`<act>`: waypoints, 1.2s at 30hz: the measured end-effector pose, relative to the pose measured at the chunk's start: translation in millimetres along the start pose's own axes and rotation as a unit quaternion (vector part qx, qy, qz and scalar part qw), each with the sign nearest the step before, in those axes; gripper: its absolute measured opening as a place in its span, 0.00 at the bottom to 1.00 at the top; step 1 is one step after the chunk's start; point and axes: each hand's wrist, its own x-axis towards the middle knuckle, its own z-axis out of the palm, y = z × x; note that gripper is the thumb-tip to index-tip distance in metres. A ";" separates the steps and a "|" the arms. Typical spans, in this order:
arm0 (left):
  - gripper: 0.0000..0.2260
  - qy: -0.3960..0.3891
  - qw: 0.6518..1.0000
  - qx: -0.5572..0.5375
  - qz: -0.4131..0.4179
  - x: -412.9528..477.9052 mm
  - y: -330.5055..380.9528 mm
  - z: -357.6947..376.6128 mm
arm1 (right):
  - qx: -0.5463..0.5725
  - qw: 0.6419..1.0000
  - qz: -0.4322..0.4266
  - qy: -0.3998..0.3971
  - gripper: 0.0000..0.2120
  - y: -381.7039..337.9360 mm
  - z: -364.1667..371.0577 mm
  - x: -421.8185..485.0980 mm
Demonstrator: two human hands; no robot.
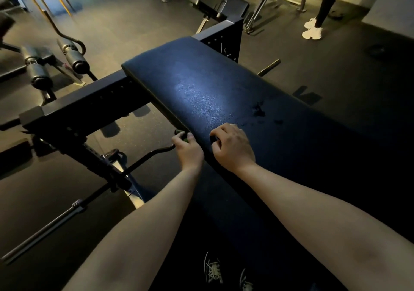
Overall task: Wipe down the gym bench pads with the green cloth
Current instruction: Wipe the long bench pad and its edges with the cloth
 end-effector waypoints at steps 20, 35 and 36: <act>0.13 -0.157 0.975 -0.153 0.025 -39.0 65.5 19.9 | 0.347 0.934 0.015 -0.080 0.21 9.1 -40.7 30.1; 0.20 -0.072 0.988 0.120 0.060 -13.7 73.6 58.5 | -0.048 0.982 -0.027 -0.178 0.30 44.0 -28.8 47.4; 0.20 -0.072 0.985 0.135 0.074 -9.8 75.5 64.6 | -0.049 0.983 -0.015 -0.176 0.28 49.6 -31.2 54.8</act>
